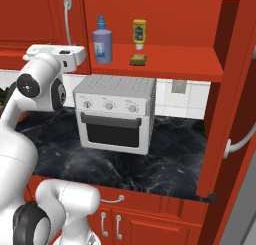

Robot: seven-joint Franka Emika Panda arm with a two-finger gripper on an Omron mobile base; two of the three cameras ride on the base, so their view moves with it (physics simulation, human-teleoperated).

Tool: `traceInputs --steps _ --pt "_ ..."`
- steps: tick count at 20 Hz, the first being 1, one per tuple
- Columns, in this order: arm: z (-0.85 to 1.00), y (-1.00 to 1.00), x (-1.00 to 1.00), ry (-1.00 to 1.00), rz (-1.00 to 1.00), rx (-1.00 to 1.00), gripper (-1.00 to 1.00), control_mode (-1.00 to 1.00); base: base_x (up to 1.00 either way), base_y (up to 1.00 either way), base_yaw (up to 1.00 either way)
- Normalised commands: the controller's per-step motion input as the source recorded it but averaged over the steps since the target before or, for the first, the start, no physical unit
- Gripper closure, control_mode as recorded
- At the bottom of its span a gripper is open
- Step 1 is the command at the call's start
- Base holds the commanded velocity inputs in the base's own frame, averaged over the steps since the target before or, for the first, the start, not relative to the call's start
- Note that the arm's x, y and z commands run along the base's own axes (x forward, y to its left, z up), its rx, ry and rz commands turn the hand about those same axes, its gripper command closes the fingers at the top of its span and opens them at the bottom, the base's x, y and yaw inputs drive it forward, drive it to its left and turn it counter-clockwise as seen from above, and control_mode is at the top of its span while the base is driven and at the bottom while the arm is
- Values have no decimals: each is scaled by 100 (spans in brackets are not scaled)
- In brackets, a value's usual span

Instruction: Pick the soap dispenser and sponge from the cabinet and place them on the counter.

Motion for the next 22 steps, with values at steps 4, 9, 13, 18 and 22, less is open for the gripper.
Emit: traceInputs --steps 4,9,13,18,22 --pt "0 0 34 0 0 0 -100 -100 0 0 0" --pt "0 0 31 0 0 0 -100 -100 0 0 0" --pt "0 0 32 0 0 0 -100 -100 0 0 0" --pt "-1 0 32 0 0 0 -100 -100 0 0 0" --pt "-2 0 29 0 0 0 -100 -100 0 0 0"
